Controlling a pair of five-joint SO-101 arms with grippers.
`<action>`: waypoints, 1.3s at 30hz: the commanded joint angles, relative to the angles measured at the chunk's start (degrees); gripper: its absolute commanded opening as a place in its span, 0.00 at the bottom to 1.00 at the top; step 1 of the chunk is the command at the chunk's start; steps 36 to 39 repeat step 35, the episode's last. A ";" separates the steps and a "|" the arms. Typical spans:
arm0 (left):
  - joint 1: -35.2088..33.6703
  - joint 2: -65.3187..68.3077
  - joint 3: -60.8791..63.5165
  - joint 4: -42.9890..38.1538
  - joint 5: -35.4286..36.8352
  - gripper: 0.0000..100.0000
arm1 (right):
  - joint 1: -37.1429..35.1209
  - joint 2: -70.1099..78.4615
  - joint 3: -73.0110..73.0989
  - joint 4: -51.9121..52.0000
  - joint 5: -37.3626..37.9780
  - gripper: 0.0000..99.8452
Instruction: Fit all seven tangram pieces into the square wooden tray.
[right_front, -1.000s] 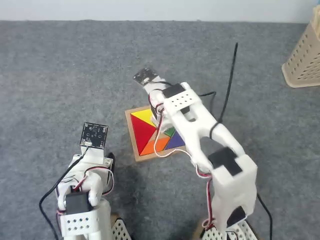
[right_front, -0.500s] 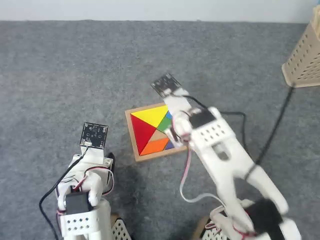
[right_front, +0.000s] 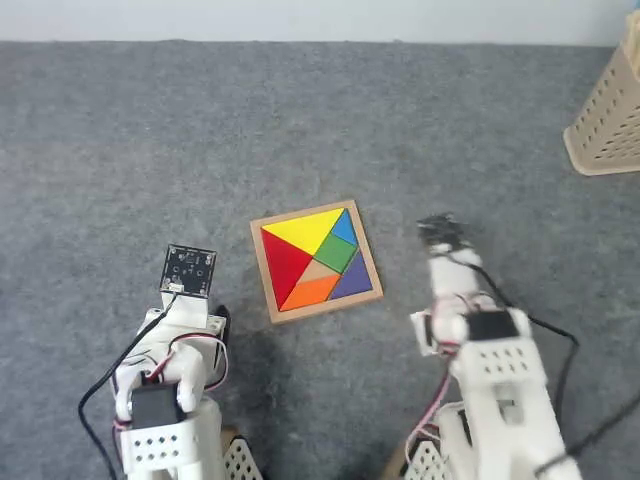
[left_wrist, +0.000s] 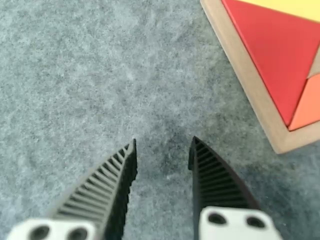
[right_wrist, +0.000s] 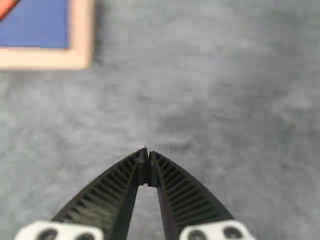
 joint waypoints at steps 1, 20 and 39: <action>0.09 -0.35 -0.66 0.26 -0.26 0.17 | 7.25 -11.56 3.43 -1.19 0.35 0.01; 0.09 -0.35 -0.66 0.26 -0.26 0.17 | 9.01 -46.73 23.12 6.73 7.47 0.01; 0.09 -0.35 -0.66 0.26 -0.26 0.17 | 8.66 -44.62 23.30 6.73 7.47 0.01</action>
